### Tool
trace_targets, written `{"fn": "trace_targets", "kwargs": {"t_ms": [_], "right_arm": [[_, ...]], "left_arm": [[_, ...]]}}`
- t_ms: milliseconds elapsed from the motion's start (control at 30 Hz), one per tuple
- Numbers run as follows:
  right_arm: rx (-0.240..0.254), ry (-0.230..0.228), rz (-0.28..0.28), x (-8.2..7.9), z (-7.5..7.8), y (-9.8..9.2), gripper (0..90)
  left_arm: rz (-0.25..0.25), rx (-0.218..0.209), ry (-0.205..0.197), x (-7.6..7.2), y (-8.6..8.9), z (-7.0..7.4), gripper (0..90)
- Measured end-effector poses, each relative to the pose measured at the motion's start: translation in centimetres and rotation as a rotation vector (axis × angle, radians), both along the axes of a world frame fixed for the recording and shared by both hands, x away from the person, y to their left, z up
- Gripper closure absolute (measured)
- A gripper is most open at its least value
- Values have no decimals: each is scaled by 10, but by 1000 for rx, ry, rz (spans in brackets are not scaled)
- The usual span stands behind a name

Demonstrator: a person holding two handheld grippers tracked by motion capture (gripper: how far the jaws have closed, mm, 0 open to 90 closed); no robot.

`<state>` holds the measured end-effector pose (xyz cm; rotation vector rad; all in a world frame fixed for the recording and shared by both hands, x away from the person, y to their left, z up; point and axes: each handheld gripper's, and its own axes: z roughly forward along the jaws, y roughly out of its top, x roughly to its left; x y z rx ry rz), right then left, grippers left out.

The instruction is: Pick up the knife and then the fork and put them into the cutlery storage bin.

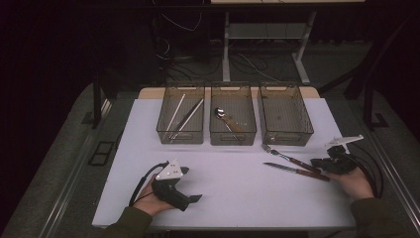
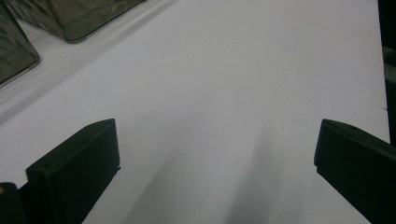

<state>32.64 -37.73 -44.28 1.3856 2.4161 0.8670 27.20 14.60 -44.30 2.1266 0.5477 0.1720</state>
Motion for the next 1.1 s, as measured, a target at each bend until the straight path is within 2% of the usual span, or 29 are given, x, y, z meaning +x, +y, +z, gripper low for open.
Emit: {"fn": "trace_targets", "kwargs": {"t_ms": [233,667,833,933,1000,1100], "right_arm": [[-9,8,39,-11,1,6,900],[-11,29,101,-28,3,19,900],[-28,31,116,-32,5,22,900],[-15,-4,100,-32,15,19,865],[22,6,108,-33,25,18,818],[30,6,137,-37,31,27,798]], "left_arm": [[15,-23,7,-1,-2,-1,0],[12,-22,6,-1,-2,-1,0],[13,-22,5,-1,-2,-1,0],[12,-22,6,-1,-2,-1,0],[11,-18,7,-1,-2,-1,0],[10,-17,8,-1,-3,-1,0]]}}
